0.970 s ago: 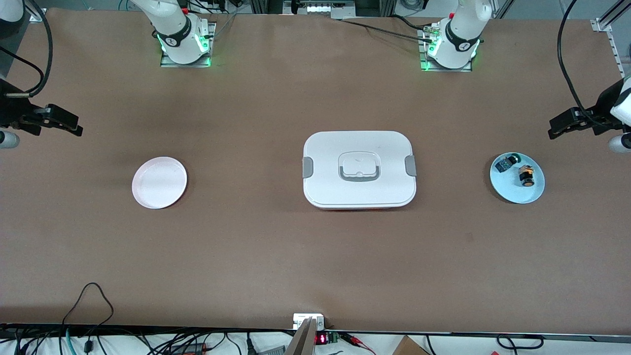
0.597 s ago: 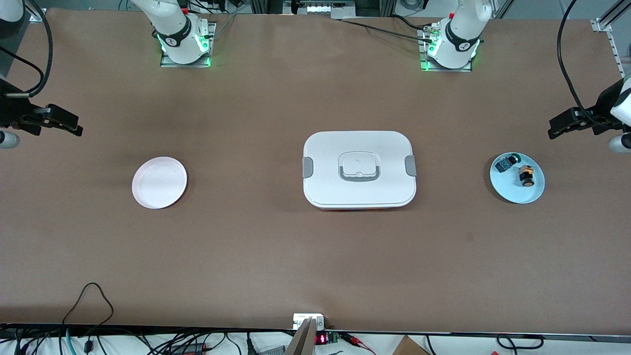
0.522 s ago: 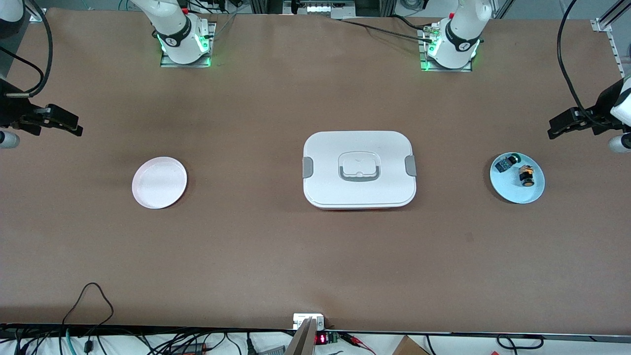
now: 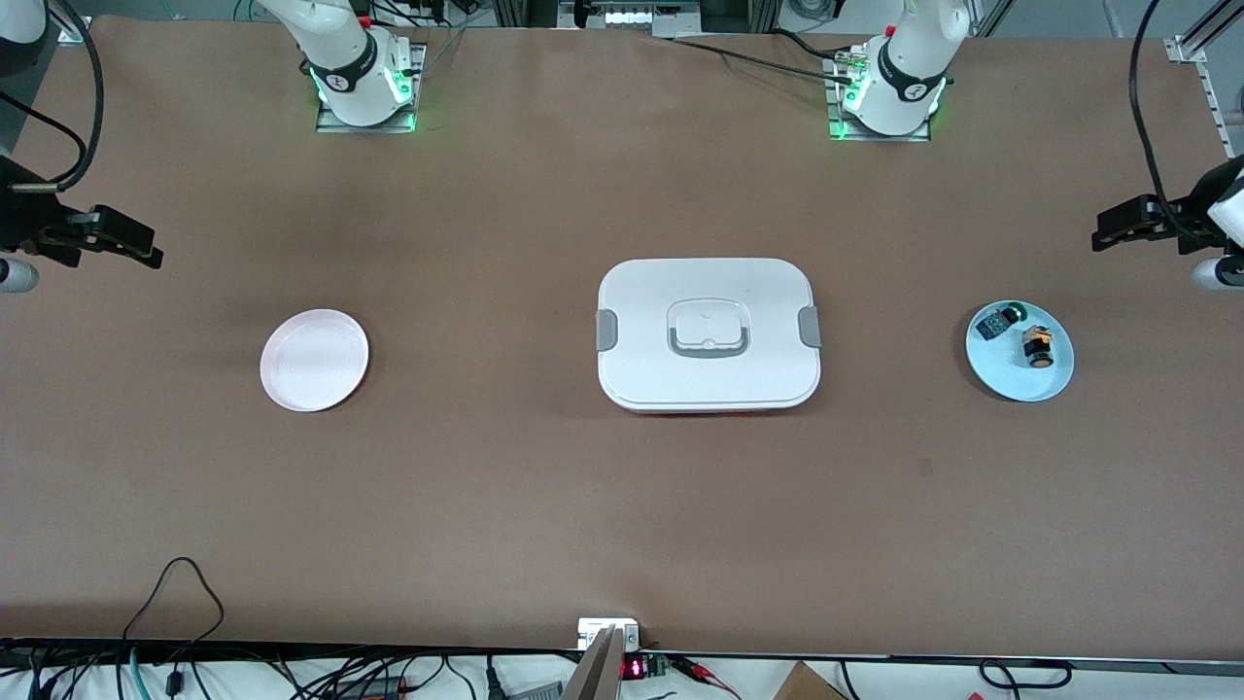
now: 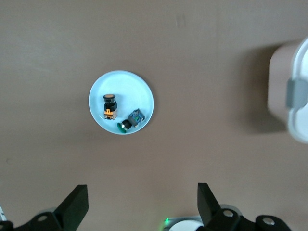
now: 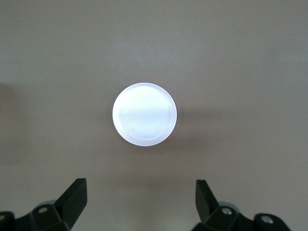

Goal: Transfer orange switch to right arm and place

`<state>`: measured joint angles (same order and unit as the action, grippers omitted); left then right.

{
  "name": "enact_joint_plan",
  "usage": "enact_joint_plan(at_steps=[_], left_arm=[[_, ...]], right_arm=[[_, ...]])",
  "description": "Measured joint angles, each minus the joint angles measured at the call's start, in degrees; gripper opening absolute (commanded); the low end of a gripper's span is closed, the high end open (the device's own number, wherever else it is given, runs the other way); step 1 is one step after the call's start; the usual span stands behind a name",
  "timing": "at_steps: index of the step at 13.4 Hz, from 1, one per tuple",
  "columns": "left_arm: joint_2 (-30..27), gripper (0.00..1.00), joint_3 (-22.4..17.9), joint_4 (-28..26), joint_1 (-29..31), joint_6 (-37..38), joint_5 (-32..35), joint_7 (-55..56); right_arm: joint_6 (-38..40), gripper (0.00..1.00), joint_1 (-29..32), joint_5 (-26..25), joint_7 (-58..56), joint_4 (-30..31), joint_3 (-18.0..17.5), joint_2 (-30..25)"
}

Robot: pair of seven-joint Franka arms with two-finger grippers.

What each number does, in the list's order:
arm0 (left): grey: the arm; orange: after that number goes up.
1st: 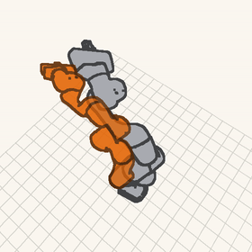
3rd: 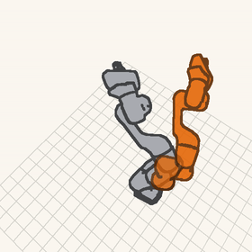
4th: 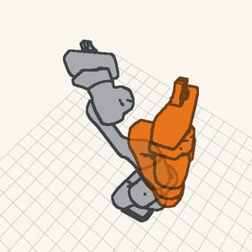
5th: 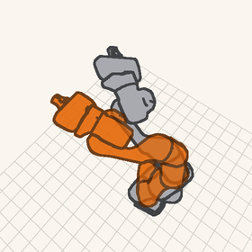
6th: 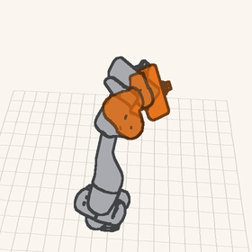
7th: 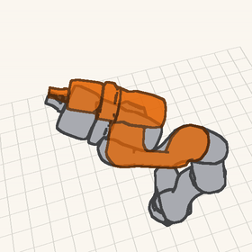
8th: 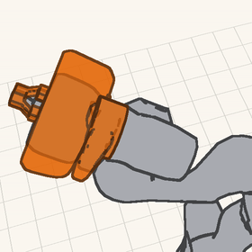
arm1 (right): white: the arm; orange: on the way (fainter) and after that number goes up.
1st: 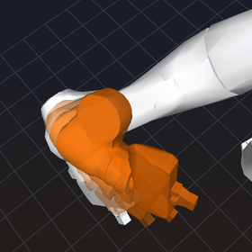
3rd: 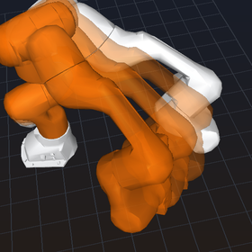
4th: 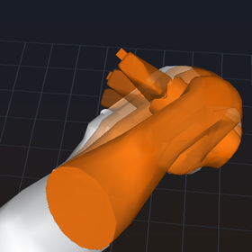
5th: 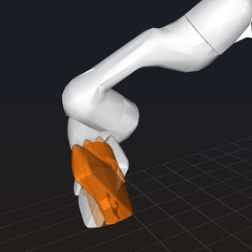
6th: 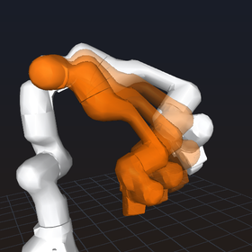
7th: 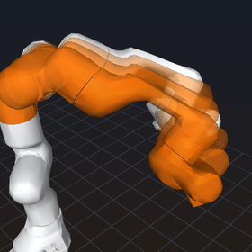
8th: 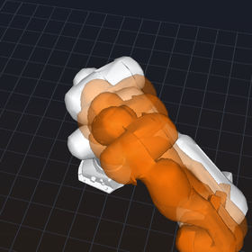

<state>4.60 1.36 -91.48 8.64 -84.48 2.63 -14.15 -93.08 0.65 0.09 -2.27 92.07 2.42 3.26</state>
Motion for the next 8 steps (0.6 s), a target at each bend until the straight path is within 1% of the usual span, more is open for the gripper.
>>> enact_joint_plan(at_steps=[2,3,6,8], left_arm=[[1.3,1.00,-0.1,-2.6,2.6,-1.6,-0.1,-8.4],[2.0,1.00,-0.1,-4.6,3.7,-4.0,-0.1,-12.9],[2.9,1.00,-0.1,-13.1,6.2,-14.5,-0.2,-26.7],[3.1,1.00,-0.1,-18.9,6.6,-21.6,-0.2,-35.8]], right_arm=[[0.0,1.00,0.0,0.0,0.0,0.0,0.1,0.2],[0.0,1.00,0.0,0.0,0.0,0.0,0.1,0.2],[0.0,1.00,0.0,0.0,0.0,0.0,0.1,0.6],[0.0,1.00,0.0,0.0,0.0,0.0,0.1,0.8]])
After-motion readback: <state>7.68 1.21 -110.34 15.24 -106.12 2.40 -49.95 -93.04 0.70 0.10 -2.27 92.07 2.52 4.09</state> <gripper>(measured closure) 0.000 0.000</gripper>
